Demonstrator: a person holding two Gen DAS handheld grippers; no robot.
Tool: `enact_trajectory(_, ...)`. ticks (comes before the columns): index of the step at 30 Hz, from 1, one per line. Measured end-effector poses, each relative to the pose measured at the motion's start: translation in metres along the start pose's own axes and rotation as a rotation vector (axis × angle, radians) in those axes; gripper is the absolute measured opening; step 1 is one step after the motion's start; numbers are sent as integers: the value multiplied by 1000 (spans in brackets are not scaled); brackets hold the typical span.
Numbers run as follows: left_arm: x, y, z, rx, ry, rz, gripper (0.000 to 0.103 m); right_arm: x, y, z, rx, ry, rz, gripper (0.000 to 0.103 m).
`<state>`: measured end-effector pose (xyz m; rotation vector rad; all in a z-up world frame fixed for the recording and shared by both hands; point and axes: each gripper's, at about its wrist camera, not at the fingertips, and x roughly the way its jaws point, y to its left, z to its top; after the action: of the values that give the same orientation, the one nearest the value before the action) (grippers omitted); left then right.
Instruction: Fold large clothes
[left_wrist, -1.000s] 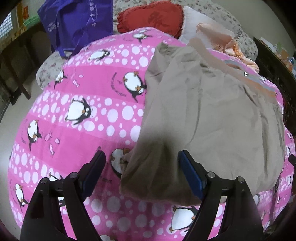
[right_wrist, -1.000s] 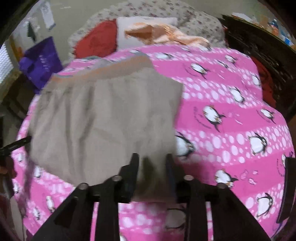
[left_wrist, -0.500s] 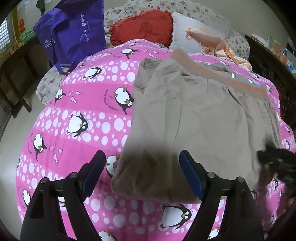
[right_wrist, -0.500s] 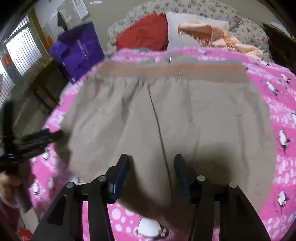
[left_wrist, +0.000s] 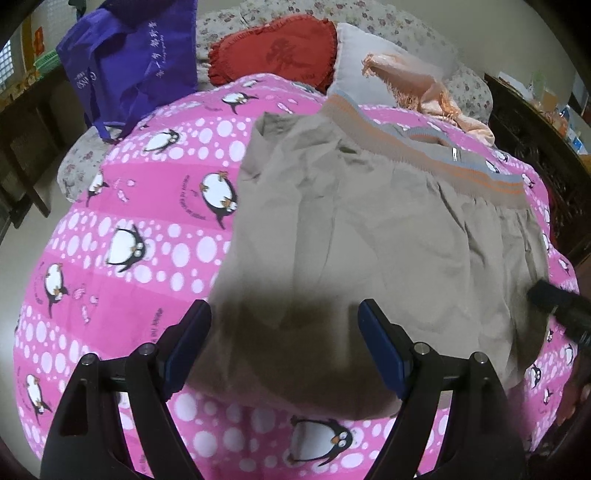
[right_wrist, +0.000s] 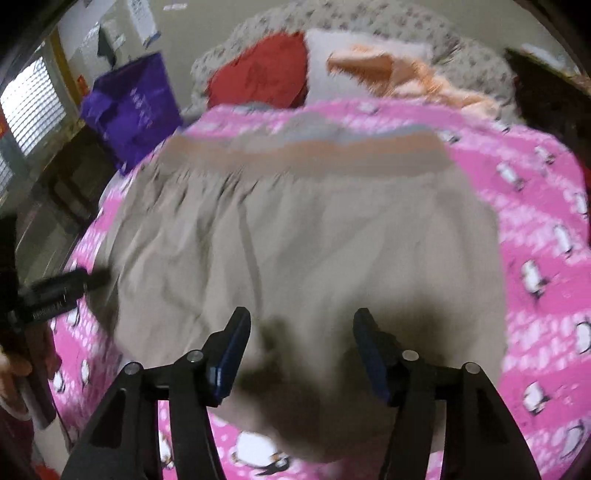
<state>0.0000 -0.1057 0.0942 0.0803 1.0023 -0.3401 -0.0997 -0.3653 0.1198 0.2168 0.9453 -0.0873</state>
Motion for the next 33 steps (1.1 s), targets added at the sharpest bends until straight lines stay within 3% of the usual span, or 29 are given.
enact_trajectory(5,21,-8,-2,23,29,34,82,18,-21,25,35,-19,-56,60)
enact_trajectory(11,33,-9,0,14,39,45,84,74,-52,44,66,58,-149,60)
enact_trajectory(16,37,-12,2,18,42,53,84,72,-47,45,31,68,-177,62)
enact_trajectory(25,26,-8,-2,3,35,45,84,9,-43,1,29,44,-127,62)
enact_trajectory(28,22,-5,-6,1,35,51,84,-4,-45,-18,10,31,-136,69)
enact_trajectory(31,20,2,-10,-33,40,28,84,9,-59,-36,16,87,-184,73)
enact_trajectory(33,16,13,-11,-95,52,-53,84,20,-71,-38,65,144,-150,73)
